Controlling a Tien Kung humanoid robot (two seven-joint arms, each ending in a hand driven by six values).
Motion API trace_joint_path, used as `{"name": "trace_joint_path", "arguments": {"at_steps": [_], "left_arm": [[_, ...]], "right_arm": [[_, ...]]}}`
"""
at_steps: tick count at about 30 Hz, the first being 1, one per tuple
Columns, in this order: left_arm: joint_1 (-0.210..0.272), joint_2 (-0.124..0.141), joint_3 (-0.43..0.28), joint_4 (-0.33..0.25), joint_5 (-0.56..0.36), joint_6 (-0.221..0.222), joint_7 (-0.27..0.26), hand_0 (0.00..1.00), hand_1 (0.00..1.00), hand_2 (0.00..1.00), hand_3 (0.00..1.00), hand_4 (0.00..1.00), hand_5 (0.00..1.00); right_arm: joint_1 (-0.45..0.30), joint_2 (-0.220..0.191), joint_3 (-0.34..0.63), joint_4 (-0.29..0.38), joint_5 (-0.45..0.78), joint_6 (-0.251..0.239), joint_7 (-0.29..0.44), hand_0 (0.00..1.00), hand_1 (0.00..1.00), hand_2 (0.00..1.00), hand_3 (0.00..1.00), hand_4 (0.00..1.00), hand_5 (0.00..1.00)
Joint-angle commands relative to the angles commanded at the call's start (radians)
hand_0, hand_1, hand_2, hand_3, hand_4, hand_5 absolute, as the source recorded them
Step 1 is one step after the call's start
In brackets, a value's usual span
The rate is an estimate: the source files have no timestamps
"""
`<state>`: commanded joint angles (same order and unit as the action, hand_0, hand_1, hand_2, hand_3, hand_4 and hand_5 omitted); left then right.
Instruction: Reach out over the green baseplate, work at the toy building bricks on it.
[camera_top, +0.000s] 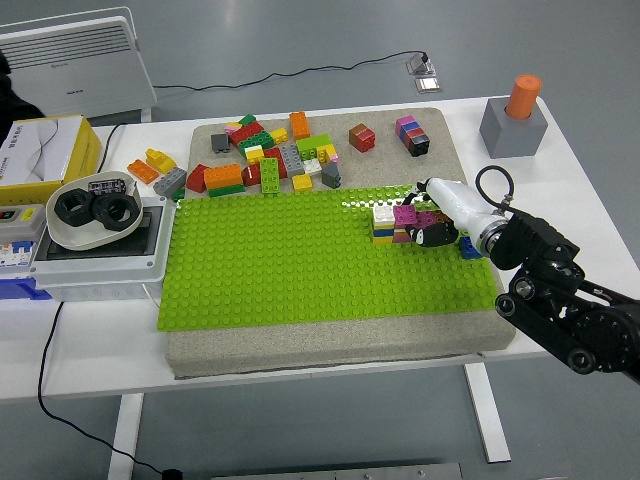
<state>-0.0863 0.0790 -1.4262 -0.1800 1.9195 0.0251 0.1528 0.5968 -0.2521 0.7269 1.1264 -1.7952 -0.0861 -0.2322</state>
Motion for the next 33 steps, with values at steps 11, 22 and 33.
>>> {"name": "trace_joint_path", "arguments": {"at_steps": [11, 22, 33], "left_arm": [[0.001, 0.0, 0.002, 0.0, -0.001, -0.002, 0.0, 0.684, 0.344, 0.286, 0.472, 0.187, 0.002], [0.002, 0.0, 0.004, 0.0, -0.003, -0.003, 0.001, 0.685, 0.343, 0.284, 0.471, 0.188, 0.002], [0.002, 0.0, 0.003, 0.0, -0.003, -0.003, 0.001, 0.686, 0.343, 0.284, 0.471, 0.187, 0.002]], "right_arm": [[0.001, -0.001, -0.003, -0.002, 0.003, 0.001, -0.001, 0.761, 0.81, 0.85, 0.652, 0.673, 0.142], [0.005, -0.002, -0.01, -0.001, 0.005, 0.002, -0.002, 0.762, 0.811, 0.85, 0.657, 0.673, 0.138], [0.008, -0.003, -0.011, -0.002, 0.006, 0.002, -0.002, 0.762, 0.811, 0.85, 0.658, 0.673, 0.139]]}}
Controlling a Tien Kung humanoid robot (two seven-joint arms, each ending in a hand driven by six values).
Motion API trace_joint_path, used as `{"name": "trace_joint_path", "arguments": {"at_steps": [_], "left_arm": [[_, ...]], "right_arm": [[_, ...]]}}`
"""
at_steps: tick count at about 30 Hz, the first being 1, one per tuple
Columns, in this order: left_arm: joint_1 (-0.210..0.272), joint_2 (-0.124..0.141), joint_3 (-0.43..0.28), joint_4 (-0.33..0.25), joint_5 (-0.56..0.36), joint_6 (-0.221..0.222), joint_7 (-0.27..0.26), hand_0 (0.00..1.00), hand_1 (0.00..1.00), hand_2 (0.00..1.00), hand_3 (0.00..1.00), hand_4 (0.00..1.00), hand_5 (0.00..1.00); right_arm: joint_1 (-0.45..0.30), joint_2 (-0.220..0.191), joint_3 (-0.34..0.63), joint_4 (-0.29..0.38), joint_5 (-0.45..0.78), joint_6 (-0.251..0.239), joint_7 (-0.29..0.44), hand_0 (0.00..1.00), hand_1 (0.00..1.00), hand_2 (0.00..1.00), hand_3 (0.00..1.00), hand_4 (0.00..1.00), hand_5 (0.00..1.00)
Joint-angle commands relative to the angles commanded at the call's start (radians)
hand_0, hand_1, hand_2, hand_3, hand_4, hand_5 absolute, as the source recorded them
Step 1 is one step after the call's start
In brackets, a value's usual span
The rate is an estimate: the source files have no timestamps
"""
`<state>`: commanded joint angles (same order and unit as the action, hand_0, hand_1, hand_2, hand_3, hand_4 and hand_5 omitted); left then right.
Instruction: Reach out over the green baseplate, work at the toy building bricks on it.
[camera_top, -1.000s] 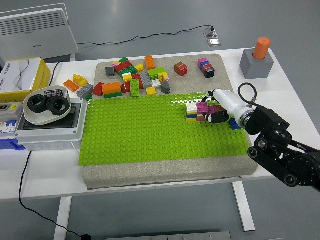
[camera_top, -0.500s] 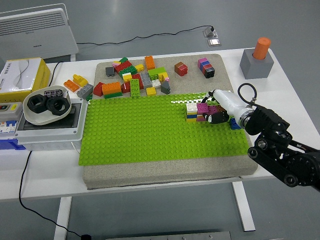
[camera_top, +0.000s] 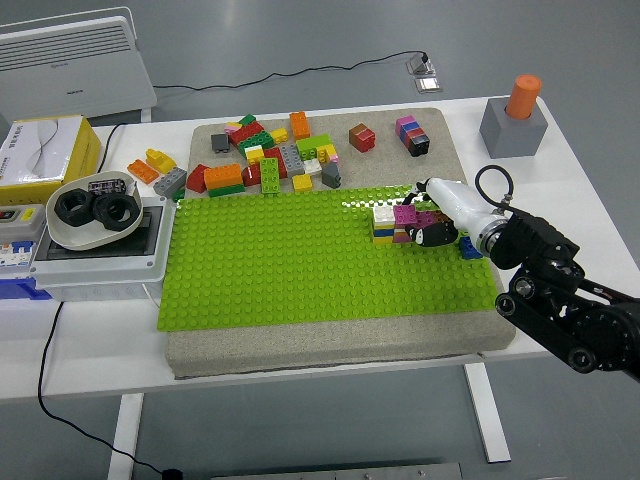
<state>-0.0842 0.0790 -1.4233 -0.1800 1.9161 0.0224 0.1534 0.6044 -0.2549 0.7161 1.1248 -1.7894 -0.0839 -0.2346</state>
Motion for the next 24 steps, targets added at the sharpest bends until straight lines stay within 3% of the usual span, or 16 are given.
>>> {"name": "trace_joint_path", "arguments": {"at_steps": [12, 19, 20, 24], "left_arm": [[0.0, 0.0, -0.004, 0.0, 0.0, 0.002, -0.001, 0.686, 0.343, 0.283, 0.471, 0.188, 0.002], [0.0, -0.001, -0.004, 0.0, 0.0, 0.001, 0.0, 0.686, 0.342, 0.282, 0.471, 0.189, 0.002], [0.0, -0.001, -0.004, 0.0, 0.001, 0.001, 0.0, 0.686, 0.343, 0.282, 0.471, 0.189, 0.002], [0.001, -0.002, -0.004, 0.0, -0.002, 0.002, 0.0, 0.686, 0.343, 0.282, 0.471, 0.189, 0.002]], "right_arm": [[0.001, -0.001, -0.001, 0.0, 0.0, 0.004, -0.002, 0.763, 0.81, 0.852, 0.658, 0.674, 0.136], [-0.005, -0.012, 0.016, 0.036, -0.011, 0.015, 0.006, 0.764, 0.807, 0.852, 0.663, 0.675, 0.134], [-0.007, -0.014, 0.019, 0.046, -0.021, 0.014, 0.006, 0.777, 0.818, 0.872, 0.78, 0.909, 0.235], [-0.031, -0.04, 0.028, 0.124, -0.122, -0.035, 0.001, 0.777, 0.818, 0.872, 0.78, 0.909, 0.235]]}}
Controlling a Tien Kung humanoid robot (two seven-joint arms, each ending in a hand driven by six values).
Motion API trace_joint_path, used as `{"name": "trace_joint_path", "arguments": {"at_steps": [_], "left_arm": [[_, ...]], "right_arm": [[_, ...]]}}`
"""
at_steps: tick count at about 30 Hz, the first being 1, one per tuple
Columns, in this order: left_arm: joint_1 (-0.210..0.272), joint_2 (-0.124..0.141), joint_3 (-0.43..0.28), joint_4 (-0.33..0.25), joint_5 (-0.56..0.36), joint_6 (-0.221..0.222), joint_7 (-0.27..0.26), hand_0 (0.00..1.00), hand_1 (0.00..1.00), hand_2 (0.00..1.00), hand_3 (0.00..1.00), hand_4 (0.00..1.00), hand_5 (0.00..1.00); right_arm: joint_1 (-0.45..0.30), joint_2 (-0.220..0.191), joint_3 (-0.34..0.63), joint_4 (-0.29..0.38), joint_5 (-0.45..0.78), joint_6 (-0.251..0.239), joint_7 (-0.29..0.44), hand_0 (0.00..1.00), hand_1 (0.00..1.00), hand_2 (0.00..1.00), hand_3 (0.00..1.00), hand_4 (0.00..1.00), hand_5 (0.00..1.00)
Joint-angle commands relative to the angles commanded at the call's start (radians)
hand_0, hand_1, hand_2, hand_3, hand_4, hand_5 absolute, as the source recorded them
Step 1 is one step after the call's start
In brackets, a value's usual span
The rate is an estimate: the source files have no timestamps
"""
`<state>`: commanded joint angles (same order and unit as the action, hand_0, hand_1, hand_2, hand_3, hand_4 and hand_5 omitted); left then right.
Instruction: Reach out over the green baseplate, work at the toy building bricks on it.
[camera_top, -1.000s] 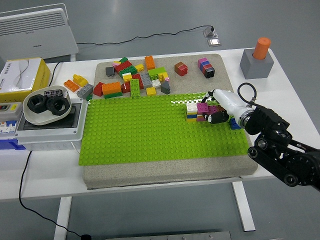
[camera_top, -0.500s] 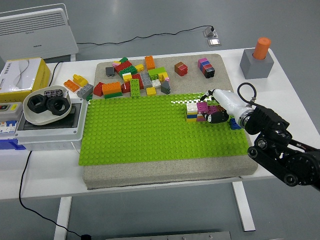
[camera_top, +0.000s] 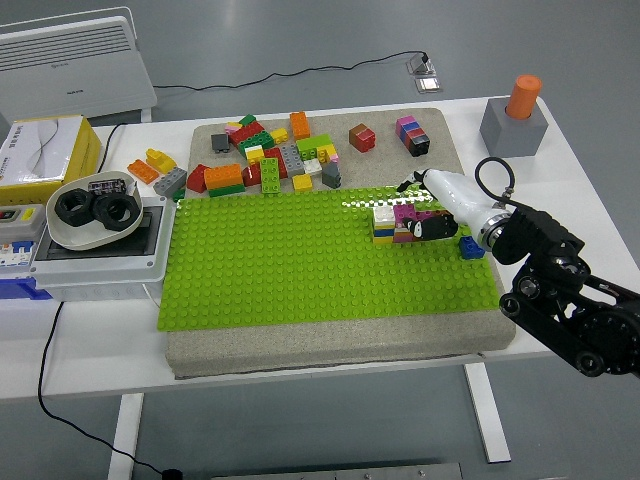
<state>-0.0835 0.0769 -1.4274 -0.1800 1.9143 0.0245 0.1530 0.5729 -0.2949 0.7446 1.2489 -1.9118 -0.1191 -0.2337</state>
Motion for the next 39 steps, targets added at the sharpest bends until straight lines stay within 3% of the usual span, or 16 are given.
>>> {"name": "trace_joint_path", "arguments": {"at_steps": [1, 2, 7, 8, 14, 21, 39], "left_arm": [[0.0, 0.0, 0.0, 0.0, -0.001, 0.0, 0.0, 0.686, 0.343, 0.282, 0.471, 0.189, 0.002], [0.001, -0.001, 0.0, 0.0, -0.003, 0.001, 0.0, 0.686, 0.343, 0.282, 0.471, 0.191, 0.002], [0.003, -0.003, -0.003, 0.0, -0.005, 0.003, 0.0, 0.686, 0.343, 0.282, 0.471, 0.191, 0.002], [0.003, -0.004, -0.004, 0.0, -0.004, 0.003, 0.0, 0.686, 0.344, 0.282, 0.472, 0.191, 0.002], [0.003, -0.005, -0.003, 0.0, 0.0, 0.002, 0.001, 0.686, 0.344, 0.283, 0.472, 0.192, 0.002], [0.003, -0.005, 0.0, 0.0, -0.004, 0.0, 0.001, 0.686, 0.343, 0.282, 0.471, 0.191, 0.002], [0.004, -0.004, 0.005, 0.0, -0.007, -0.001, 0.001, 0.688, 0.343, 0.282, 0.471, 0.193, 0.002]], "right_arm": [[-0.009, -0.006, 0.001, 0.019, -0.029, -0.018, 0.002, 0.777, 0.818, 0.872, 0.78, 0.909, 0.235], [-0.02, -0.012, 0.0, 0.038, -0.056, -0.037, 0.005, 0.784, 0.822, 0.863, 0.635, 0.978, 0.496], [-0.063, -0.02, -0.017, 0.098, -0.199, -0.138, 0.011, 0.784, 0.822, 0.863, 0.635, 0.978, 0.496], [-0.066, -0.018, -0.019, 0.097, -0.221, -0.152, 0.011, 0.815, 0.844, 0.88, 0.583, 0.972, 0.558], [-0.065, 0.008, -0.035, 0.045, -0.311, -0.196, 0.013, 0.818, 0.842, 0.882, 0.591, 0.953, 0.572], [-0.058, 0.027, -0.045, -0.032, -0.283, -0.169, 0.008, 0.82, 0.844, 0.883, 0.603, 0.942, 0.574], [-0.062, 0.046, -0.067, -0.079, -0.254, -0.149, 0.006, 0.821, 0.842, 0.888, 0.599, 0.928, 0.567]]}}
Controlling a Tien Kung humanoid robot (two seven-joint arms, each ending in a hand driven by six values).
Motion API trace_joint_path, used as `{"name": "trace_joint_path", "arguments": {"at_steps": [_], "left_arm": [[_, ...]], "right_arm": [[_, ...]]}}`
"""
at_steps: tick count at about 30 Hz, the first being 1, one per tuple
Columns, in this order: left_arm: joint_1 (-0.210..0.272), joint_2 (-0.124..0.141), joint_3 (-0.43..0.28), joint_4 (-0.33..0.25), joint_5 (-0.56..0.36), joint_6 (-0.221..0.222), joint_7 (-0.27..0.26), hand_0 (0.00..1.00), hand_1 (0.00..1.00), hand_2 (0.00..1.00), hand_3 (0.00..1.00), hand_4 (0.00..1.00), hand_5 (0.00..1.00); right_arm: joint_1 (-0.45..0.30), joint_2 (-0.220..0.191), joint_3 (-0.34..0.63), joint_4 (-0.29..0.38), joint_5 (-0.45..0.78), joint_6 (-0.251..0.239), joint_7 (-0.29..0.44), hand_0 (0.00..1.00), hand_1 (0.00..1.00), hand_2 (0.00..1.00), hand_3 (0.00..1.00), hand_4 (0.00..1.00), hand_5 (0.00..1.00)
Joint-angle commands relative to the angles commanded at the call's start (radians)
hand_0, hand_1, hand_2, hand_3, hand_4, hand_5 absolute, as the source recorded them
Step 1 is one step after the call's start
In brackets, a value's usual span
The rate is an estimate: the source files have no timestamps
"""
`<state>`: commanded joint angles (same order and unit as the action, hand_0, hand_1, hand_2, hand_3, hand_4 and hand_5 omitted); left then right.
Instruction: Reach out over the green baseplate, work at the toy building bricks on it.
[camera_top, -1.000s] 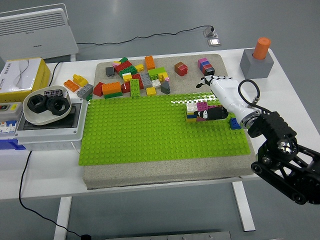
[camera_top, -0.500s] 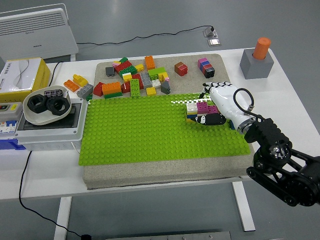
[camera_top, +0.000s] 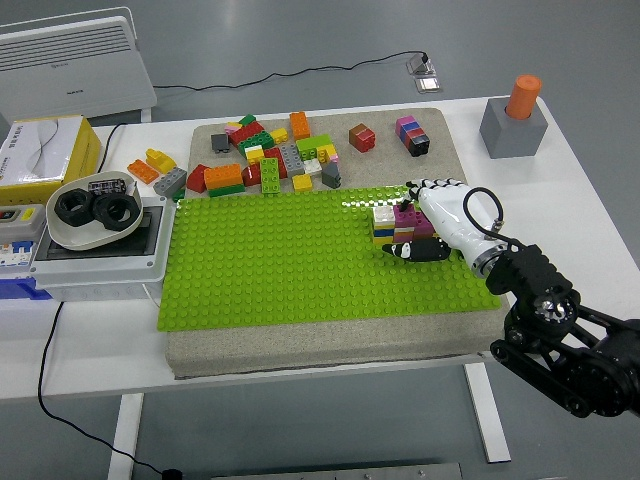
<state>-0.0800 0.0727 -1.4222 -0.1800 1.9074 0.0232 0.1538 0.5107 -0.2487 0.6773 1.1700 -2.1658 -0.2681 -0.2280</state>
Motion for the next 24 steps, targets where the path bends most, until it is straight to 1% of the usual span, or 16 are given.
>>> {"name": "trace_joint_path", "arguments": {"at_steps": [6, 13, 18, 24], "left_arm": [[0.0, 0.0, 0.0, 0.0, -0.001, 0.001, 0.0, 0.687, 0.343, 0.282, 0.47, 0.193, 0.002], [0.001, 0.0, -0.001, 0.0, 0.0, 0.001, 0.0, 0.689, 0.342, 0.282, 0.47, 0.193, 0.002], [0.002, 0.0, -0.001, 0.0, -0.001, 0.002, 0.0, 0.688, 0.342, 0.282, 0.47, 0.193, 0.002], [0.002, 0.0, -0.001, 0.0, -0.002, 0.002, 0.0, 0.69, 0.342, 0.282, 0.47, 0.193, 0.002]], "right_arm": [[-0.001, 0.005, -0.003, -0.024, 0.012, -0.004, 0.008, 0.82, 0.842, 0.887, 0.599, 0.922, 0.566], [-0.004, 0.006, -0.006, -0.031, 0.024, -0.014, 0.017, 0.821, 0.84, 0.883, 0.598, 0.921, 0.564], [-0.004, 0.003, -0.008, -0.027, 0.033, -0.024, 0.024, 0.821, 0.836, 0.882, 0.597, 0.915, 0.564], [0.004, -0.005, 0.003, -0.012, 0.063, -0.052, 0.046, 0.817, 0.834, 0.878, 0.599, 0.913, 0.562]]}}
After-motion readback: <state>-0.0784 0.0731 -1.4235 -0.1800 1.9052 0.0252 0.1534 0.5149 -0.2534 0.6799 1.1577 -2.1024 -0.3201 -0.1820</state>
